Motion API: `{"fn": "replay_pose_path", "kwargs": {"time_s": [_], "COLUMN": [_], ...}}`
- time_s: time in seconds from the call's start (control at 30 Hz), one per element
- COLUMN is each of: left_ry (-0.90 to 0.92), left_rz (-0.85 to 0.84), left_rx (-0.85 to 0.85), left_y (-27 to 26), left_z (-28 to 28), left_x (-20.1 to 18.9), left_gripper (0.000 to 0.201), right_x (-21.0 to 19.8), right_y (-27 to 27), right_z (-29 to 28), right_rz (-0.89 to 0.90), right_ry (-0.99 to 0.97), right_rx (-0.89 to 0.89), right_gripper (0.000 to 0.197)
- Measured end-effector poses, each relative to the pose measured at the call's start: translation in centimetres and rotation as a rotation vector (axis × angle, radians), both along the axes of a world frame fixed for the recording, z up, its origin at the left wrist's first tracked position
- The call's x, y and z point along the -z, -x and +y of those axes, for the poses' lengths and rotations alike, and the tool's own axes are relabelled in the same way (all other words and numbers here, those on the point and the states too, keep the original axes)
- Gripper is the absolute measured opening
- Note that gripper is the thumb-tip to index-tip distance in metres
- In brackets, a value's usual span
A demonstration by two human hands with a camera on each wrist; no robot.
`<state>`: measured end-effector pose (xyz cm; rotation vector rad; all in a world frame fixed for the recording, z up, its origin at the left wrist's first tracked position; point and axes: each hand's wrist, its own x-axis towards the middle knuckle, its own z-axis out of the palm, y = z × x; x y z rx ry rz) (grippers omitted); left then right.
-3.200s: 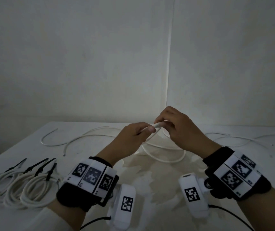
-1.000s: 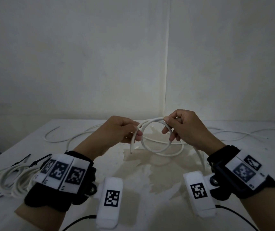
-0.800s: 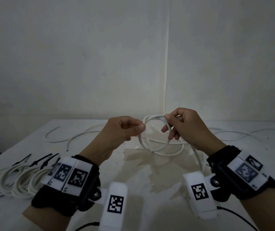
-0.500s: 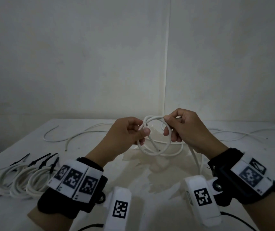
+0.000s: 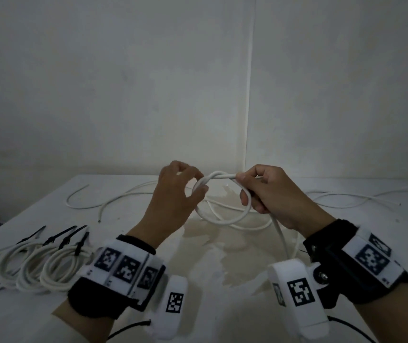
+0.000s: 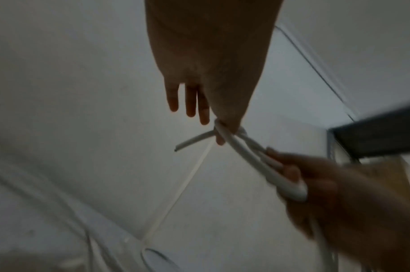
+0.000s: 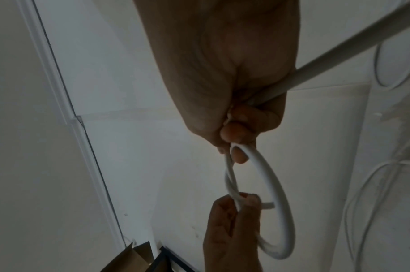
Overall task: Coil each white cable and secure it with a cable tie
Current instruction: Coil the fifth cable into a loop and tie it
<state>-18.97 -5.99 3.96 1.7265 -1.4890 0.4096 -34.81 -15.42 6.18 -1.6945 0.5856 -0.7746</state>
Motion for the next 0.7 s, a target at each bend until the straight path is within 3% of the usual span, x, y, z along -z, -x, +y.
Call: {"fn": "replay_pose_path", "kwargs": {"time_s": [0.1,0.17,0.43,0.6,0.7], "left_ry": [-0.132,-0.126,-0.278,-0.356,-0.347], "left_rz": [0.505,0.599,0.115,0.01,0.139], "left_rx": [0.252,0.291,0.172,0.164,0.176], "left_y": [0.4,1.1,0.8,0.3,-0.2], "left_z": [0.1,0.1,0.6,1.0,0.9], "left_x": [-0.1,0.0,0.5,0.3,0.1], "left_gripper": [0.006,0.014,0.029,0.03,0.032], "right_x": [0.3,0.5,1.2,1.4,1.6], "right_y": [0.0,-0.2,-0.1,-0.2,-0.6], "right_z": [-0.2,-0.3,-1.0,-1.4,-1.5], "right_rz": [0.016,0.014,0.082,0.103,0.089], "right_ry": [0.048,0.059,0.209,0.201,0.233], "right_rx": [0.014,0.025,0.039,-0.002,0.009], "right_gripper": [0.022,0.023,0.019,0.019,0.019]}}
